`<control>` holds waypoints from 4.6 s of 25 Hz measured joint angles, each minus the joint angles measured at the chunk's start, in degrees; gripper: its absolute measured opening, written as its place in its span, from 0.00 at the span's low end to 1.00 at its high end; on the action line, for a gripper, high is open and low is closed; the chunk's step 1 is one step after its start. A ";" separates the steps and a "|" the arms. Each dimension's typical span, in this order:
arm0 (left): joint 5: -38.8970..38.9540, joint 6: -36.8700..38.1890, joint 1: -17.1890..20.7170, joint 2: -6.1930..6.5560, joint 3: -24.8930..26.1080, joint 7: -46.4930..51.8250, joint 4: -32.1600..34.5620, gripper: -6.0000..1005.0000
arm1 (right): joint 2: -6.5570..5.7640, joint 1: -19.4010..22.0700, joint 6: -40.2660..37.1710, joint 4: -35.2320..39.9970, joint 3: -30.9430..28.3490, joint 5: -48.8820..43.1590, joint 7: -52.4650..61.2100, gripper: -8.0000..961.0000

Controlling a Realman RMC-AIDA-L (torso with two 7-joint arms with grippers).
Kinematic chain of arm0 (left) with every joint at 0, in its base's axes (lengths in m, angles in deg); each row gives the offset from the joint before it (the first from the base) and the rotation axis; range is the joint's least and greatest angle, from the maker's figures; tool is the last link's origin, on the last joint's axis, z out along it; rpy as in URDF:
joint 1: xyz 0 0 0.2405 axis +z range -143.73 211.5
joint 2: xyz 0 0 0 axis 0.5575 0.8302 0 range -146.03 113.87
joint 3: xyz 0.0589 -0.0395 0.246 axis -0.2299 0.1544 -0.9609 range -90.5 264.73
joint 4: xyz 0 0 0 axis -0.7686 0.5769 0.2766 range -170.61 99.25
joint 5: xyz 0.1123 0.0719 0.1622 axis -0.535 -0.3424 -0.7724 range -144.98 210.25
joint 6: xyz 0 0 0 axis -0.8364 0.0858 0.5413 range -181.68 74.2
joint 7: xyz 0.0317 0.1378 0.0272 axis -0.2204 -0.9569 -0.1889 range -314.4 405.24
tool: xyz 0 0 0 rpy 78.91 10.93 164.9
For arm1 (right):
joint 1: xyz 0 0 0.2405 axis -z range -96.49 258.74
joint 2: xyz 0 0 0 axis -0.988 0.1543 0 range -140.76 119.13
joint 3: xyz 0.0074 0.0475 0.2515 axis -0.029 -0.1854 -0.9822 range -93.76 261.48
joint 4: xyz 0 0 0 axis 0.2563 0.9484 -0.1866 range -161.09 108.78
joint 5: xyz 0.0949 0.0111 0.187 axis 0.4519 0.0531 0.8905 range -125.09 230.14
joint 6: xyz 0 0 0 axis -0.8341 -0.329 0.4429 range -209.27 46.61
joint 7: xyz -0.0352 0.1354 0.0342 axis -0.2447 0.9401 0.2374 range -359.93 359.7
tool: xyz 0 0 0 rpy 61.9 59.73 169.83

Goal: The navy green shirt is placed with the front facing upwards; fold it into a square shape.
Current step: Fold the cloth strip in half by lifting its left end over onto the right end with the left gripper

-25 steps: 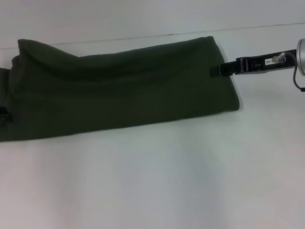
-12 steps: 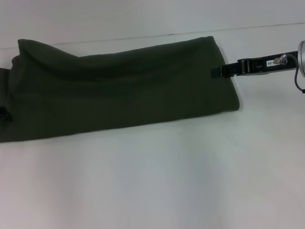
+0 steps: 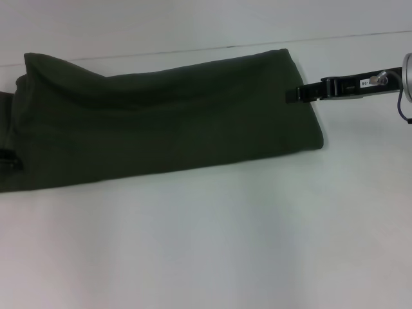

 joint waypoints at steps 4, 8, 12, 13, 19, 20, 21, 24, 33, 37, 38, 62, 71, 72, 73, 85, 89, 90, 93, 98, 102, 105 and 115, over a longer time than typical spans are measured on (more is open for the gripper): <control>-0.10 -0.02 -0.26 0.08 -0.04 0.01 1.22 0.85 | -0.06 -0.03 0.13 0.00 0.00 0.00 -0.19 0.59; 0.29 -0.03 -0.61 -0.11 -0.05 -0.18 1.79 0.85 | -0.07 0.13 0.20 0.00 0.00 0.00 -0.21 0.59; 0.34 -0.02 -1.32 -0.45 -0.09 -0.38 1.80 0.85 | -0.09 0.34 0.22 -0.18 0.01 0.00 -0.21 0.59; 0.33 -0.05 -1.46 -0.49 -0.09 -0.38 1.81 0.85 | -0.09 0.38 0.22 -0.36 0.01 0.00 -0.21 0.59; -0.20 0.10 -1.58 -0.23 -0.06 -0.49 1.24 0.78 | -0.16 0.56 0.20 -0.63 -0.01 0.00 -0.20 0.59; -0.32 0.17 -1.52 -0.13 -0.08 -0.62 1.07 0.77 | -0.17 0.63 0.20 -0.64 -0.06 0.00 -0.20 0.59; -0.52 0.22 -1.45 -0.03 -0.27 -0.66 0.88 0.75 | -0.17 0.69 0.20 -0.64 -0.13 0.00 -0.20 0.59; -0.99 0.34 -1.41 0.06 -1.10 -0.68 0.76 0.72 | -0.18 0.73 0.20 -0.63 -0.39 0.00 -0.20 0.59; -1.34 0.25 -2.20 -0.13 -3.09 -0.66 1.09 0.35 | -0.40 0.70 0.19 -0.62 -0.80 0.00 -0.20 0.60; -1.34 0.56 -2.29 -0.11 -3.90 -0.65 1.09 0.23 | -0.68 0.81 0.20 -0.62 -0.80 -0.33 -0.06 0.60; -1.31 0.74 -2.29 -0.10 -3.95 -0.65 1.01 0.21 | -0.83 0.82 0.12 -0.63 -0.80 -1.06 0.18 0.60; -1.26 1.92 -4.58 -0.44 -4.45 -1.85 -0.99 0.05 | -3.42 -3.72 8.47 -12.56 -1.22 -12.39 9.23 0.60; -1.24 1.75 -4.55 -0.33 -4.45 -1.83 -1.35 0.05 | -3.34 -6.22 11.46 -17.53 -1.14 -11.81 9.20 0.60; -1.23 1.73 -4.54 -0.32 -4.45 -1.82 -1.48 0.05 | -3.27 -6.46 12.16 -18.40 -0.89 -11.83 9.13 0.60; -1.22 1.71 -4.53 -0.32 -4.45 -1.80 -1.66 0.05 | -3.27 -6.46 12.16 -18.40 -0.89 -11.83 9.13 0.60; -1.23 1.63 -4.65 -0.48 -4.45 -1.80 -1.84 0.06 | -2.33 -7.26 13.21 -20.32 -0.60 -11.90 8.90 0.59; -1.23 1.80 -4.56 -0.52 -4.45 -1.81 -1.83 0.06 | -2.09 -7.29 12.83 -20.34 -0.46 -11.80 7.76 0.59; -1.24 1.88 -4.57 -0.57 -4.45 -1.82 -1.82 0.06 | -1.98 -7.24 12.53 -20.28 -0.57 -11.56 7.03 0.59; -1.26 2.00 -4.59 -0.71 -4.48 -1.83 -1.83 0.06 | -1.82 -7.13 11.32 -19.76 -0.72 -10.48 5.39 0.59; -1.26 2.35 -4.61 -1.05 -4.63 -1.84 -2.27 0.06 | -1.82 -7.30 11.16 -19.76 -0.63 -10.75 5.58 0.35; -1.25 2.88 -4.46 -0.91 -4.63 -1.84 -2.29 0.06 | -2.10 -7.29 10.85 -19.64 -0.54 -11.08 5.91 0.22; -1.25 2.99 -4.44 -0.75 -4.90 -1.84 -2.27 0.06 | -2.35 -7.19 10.58 -19.61 -0.52 -11.15 6.16 0.12; -1.25 8.82 -4.50 0.29 -7.11 -2.83 -2.39 0.06 | -2.99 -7.08 3.48 -17.52 -0.54 -13.93 6.62 0.02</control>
